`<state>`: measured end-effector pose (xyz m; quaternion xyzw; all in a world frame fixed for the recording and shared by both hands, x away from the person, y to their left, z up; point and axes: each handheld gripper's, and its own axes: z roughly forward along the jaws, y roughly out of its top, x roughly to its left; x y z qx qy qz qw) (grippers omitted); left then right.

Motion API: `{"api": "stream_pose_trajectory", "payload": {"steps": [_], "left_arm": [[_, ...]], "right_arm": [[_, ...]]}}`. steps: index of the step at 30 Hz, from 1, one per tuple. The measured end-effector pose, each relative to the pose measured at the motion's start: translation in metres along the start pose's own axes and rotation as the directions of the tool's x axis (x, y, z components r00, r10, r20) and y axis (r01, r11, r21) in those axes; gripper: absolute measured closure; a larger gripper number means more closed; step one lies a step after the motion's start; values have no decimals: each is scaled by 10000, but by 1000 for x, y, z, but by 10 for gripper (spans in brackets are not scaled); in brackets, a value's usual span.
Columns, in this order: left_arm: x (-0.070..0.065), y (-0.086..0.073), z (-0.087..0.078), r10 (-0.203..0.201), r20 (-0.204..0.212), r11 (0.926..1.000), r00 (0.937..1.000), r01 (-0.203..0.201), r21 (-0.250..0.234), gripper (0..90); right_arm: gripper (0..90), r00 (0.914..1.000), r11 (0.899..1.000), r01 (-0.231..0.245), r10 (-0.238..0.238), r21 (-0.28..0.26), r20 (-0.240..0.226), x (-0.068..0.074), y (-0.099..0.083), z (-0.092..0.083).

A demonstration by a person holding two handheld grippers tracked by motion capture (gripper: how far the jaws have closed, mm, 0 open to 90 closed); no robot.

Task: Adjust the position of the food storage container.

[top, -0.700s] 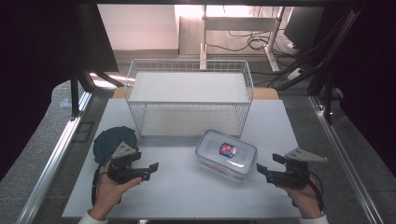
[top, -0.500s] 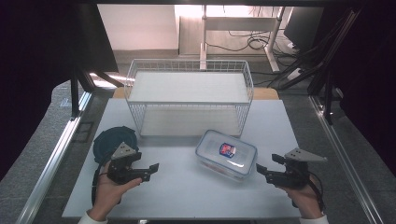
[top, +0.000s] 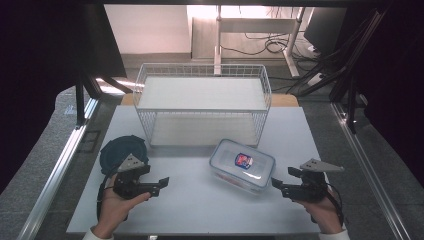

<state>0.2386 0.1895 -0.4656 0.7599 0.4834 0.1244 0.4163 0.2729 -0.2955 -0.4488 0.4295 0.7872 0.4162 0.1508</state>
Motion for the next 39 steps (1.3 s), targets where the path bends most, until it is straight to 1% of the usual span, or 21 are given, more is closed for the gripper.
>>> {"api": "stream_pose_trajectory", "payload": {"steps": [7, 9, 10, 13, 16, 17, 18, 19, 20, 24, 25, 27, 28, 29, 32, 34, 36, 39], "left_arm": [[-3, 0, -2, 99, 61, 10000, 9999, -99, 1, 175], [-2, 0, -1, 87, 43, 10000, 10000, -87, 38, 176], [-1, 0, 1, 2, 76, 10000, 10000, -2, 66, 176], [-1, 0, 2, 43, 80, 9999, 10000, -44, 137, 176], [-1, 0, 1, 29, 97, 10000, 9999, -30, 92, 176], [0, 1, 0, 14, 83, 10000, 10000, -14, 72, 176], [1, 1, -1, -70, 74, 10000, 9999, 70, 43, 177], [1, 1, -1, -70, 74, 10000, 9999, 70, 43, 177], [2, 1, -1, -86, 60, 9999, 9999, 86, 53, 177], [2, 1, -2, -113, 53, 9999, 9999, 113, 34, 177], [2, 1, -2, -115, 60, 9999, 9999, 115, 28, 177], [1, 1, -2, -113, 58, 9999, 9999, 113, 26, 177], [1, 1, -2, -113, 58, 9999, 9999, 113, 26, 177], [2, 0, -2, -102, 44, 9999, 9999, 102, 49, 177], [2, 0, -1, -105, 8, 9999, 9999, 105, 70, 177], [2, 0, -1, -107, 10, 9999, 9999, 107, 80, 176], [1, 0, 0, -89, 12, 9999, 10000, 89, 97, 176], [-1, 0, 0, -46, 34, 9999, 10000, 46, 101, 176]], "right_arm": [[239, 10000, 10000, 50, -50, 76, 24, 3, 3, -1], [248, 10000, 9999, 85, -86, 84, 17, 5, 6, 0], [256, 9998, 9998, 186, -186, 40, 18, 9, 13, 0], [266, 9996, 9996, 281, -281, -38, -97, 14, 21, 0], [272, 9997, 9997, 227, -226, 77, -135, 14, 23, 3], [277, 9998, 9997, 158, -156, 166, -135, 12, 24, 7], [284, 9998, 9997, 135, -132, 191, -121, 12, 26, 9], [284, 9998, 9997, 135, -132, 191, -121, 12, 26, 9], [303, 9997, 9995, 191, -187, 242, -161, 11, 29, 12], [358, 9995, 9996, 108, -100, 268, -290, 9, 39, 16], [358, 9995, 9996, 108, -100, 268, -290, 9, 39, 16], [400, 9991, 9986, 90, -69, 514, -415, 5, 46, 23], [400, 9991, 9986, 90, -69, 514, -415, 5, 46, 23], [427, 9990, 9975, 85, -53, 699, -455, 2, 52, 28], [485, 9989, 9954, 210, -169, 930, -447, -1, 61, 35], [533, 9987, 9933, 393, -356, 1089, -360, -3, 68, 39], [601, 9984, 9911, 496, -458, 1232, -337, -3, 75, 42], [692, 9967, 9851, 749, -689, 1547, -439, -4, 88, 52]]}}
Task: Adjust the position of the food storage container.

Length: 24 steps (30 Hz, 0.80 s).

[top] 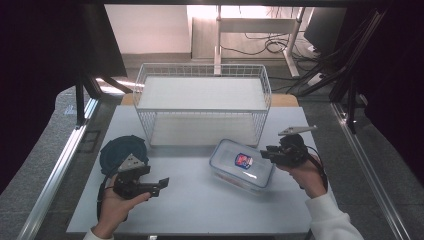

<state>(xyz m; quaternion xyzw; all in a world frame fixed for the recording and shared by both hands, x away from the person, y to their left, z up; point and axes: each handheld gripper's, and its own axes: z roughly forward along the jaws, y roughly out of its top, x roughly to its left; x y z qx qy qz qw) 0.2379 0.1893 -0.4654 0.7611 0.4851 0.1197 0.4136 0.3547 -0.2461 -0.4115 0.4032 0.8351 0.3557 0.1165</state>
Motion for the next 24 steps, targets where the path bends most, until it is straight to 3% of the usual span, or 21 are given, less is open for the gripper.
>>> {"api": "stream_pose_trajectory", "payload": {"steps": [3, 8, 16, 24], "left_arm": [[-1, 0, 0, 6, 12, 10000, 10000, -6, 0, 176], [0, -1, 1, 16, 34, 10000, 10000, -16, 62, 176], [2, -3, 1, 7, 45, 9999, 10000, -7, 122, 176], [0, -4, 3, 100, 48, 9996, 9999, -102, 244, 176]], "right_arm": [[744, 9997, 9996, 231, -232, 186, 75, -1, 9, 6], [879, 9950, 9937, 885, -915, 691, 406, -4, 35, 29], [889, 9861, 9820, 1474, -1552, 1182, 596, -7, 51, 62], [890, 9671, 9629, 2191, -2357, 1578, 956, -7, 57, 82]]}}
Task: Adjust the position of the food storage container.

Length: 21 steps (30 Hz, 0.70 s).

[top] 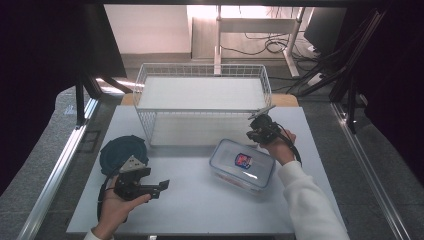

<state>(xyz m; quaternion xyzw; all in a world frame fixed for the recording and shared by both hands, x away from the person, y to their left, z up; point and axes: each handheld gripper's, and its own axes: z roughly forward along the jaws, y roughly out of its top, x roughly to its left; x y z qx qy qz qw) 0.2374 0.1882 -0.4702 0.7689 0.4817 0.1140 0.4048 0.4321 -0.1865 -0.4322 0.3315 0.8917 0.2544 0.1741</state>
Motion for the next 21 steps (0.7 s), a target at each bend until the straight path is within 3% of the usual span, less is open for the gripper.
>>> {"api": "stream_pose_trajectory", "payload": {"steps": [10, 18, 21], "left_arm": [[0, -1, 2, 30, -28, 10000, 10000, -30, 75, 177], [0, -1, 2, 4, -39, 9999, 10000, -4, 130, 177], [-1, -1, 2, 18, -40, 9999, 10000, -18, 131, 178]], "right_arm": [[890, 9964, 9957, 783, -798, 499, 296, 3, 0, 15], [891, 9878, 9842, 1556, -1559, 841, -38, 17, -1, 25], [892, 9889, 9857, 1487, -1485, 793, -92, 18, -1, 25]]}}
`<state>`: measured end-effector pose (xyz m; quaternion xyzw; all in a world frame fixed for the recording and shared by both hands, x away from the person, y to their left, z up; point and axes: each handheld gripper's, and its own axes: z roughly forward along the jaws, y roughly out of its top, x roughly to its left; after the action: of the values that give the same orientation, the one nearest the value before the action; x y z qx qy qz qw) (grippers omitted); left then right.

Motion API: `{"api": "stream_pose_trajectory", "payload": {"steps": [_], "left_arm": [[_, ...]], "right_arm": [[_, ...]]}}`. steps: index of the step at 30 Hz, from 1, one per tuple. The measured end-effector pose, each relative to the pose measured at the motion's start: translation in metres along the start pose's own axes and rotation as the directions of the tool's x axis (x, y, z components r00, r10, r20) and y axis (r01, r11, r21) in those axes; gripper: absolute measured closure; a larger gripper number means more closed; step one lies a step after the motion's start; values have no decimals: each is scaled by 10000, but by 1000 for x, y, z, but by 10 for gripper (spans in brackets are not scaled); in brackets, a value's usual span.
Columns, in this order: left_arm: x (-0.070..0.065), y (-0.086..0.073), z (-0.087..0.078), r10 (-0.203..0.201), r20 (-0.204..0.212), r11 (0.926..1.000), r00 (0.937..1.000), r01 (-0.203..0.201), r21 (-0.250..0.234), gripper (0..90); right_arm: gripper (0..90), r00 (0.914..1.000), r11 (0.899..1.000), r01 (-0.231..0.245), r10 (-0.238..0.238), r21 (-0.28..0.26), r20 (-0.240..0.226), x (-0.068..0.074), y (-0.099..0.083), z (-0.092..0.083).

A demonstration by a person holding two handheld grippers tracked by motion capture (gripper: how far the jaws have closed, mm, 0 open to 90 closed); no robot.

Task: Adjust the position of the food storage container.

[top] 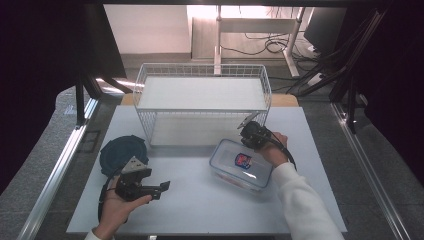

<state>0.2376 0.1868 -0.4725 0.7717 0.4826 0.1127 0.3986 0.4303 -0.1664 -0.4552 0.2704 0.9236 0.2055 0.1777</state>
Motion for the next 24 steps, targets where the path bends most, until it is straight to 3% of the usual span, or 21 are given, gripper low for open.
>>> {"api": "stream_pose_trajectory", "payload": {"steps": [12, 24], "left_arm": [[0, 0, 1, 64, -11, 10000, 10000, -64, 52, 178], [-1, -1, 3, 87, -36, 9999, 10000, -87, 135, 178]], "right_arm": [[894, 9997, 9997, 227, -227, 62, -62, 4, 0, -2], [894, 9928, 9929, 1170, -1164, 233, -268, 32, -1, -11]]}}
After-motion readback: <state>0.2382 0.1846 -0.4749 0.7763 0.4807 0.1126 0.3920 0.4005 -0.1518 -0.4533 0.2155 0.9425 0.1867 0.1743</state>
